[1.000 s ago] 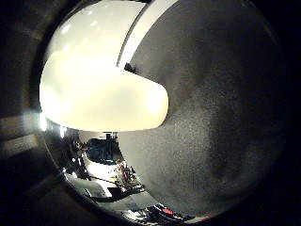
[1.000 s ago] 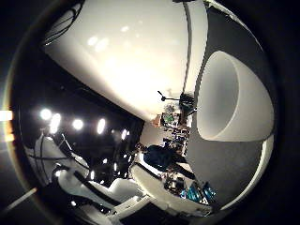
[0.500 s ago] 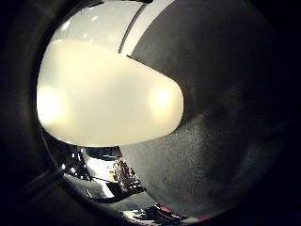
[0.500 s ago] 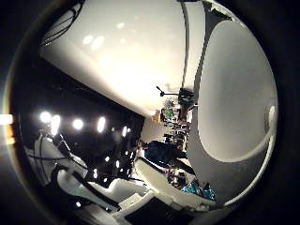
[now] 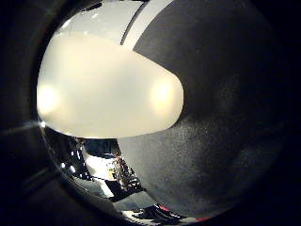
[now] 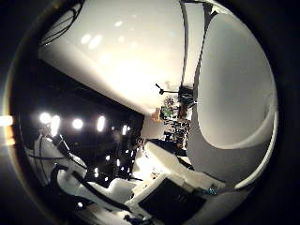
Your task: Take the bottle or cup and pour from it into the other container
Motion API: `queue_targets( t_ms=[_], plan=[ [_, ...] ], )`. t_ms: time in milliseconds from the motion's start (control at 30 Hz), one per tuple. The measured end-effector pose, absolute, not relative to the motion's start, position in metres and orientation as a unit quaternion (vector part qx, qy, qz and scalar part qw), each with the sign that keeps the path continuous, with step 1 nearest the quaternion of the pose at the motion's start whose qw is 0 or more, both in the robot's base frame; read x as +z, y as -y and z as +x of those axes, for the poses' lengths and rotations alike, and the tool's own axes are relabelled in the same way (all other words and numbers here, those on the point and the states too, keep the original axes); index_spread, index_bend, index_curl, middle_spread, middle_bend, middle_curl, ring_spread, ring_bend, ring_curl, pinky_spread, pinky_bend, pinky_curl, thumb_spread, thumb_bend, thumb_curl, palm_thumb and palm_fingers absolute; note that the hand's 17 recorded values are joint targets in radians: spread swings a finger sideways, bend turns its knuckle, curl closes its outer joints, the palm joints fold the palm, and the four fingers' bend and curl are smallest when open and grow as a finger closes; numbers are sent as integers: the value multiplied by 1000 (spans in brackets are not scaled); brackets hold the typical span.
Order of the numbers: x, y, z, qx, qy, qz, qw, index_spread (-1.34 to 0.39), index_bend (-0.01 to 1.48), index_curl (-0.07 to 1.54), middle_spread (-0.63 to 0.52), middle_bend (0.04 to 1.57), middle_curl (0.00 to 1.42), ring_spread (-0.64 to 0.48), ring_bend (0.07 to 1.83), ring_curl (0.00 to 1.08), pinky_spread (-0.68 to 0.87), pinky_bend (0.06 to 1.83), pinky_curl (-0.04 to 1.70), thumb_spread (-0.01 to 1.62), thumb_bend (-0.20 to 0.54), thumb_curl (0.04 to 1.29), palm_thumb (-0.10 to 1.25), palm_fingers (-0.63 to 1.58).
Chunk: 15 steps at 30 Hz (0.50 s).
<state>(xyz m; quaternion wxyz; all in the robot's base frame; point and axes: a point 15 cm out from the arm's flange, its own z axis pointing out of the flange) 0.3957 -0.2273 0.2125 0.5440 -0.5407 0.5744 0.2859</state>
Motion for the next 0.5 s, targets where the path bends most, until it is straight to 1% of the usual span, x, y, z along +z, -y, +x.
queue_targets(
  t_ms=[133, 200, 300, 367, 500],
  plan=[
    [212, 226, 396, 289, -576, -540, 542, -146, 185, 320, 28, 587, 384, 17, 880, 255, 206, 648, 154, 984, -22, 322, 625, 547],
    [212, 226, 395, 291, -576, -542, 538, -173, 185, 330, 1, 645, 407, -28, 956, 277, 126, 684, 134, 984, -25, 326, 635, 662],
    [210, 225, 393, 301, -581, -536, 534, -204, 186, 344, -33, 705, 433, -71, 1021, 304, -13, 789, 127, 984, -21, 334, 658, 832],
    [210, 226, 394, 303, -582, -534, 534, -228, 185, 356, -58, 732, 452, -95, 1049, 323, -160, 898, 135, 989, -22, 342, 674, 946],
    [213, 227, 394, 302, -582, -533, 535, -271, 214, 406, -103, 791, 493, -135, 1075, 367, -381, 997, 163, 992, -22, 357, 700, 1128]
  ],
)
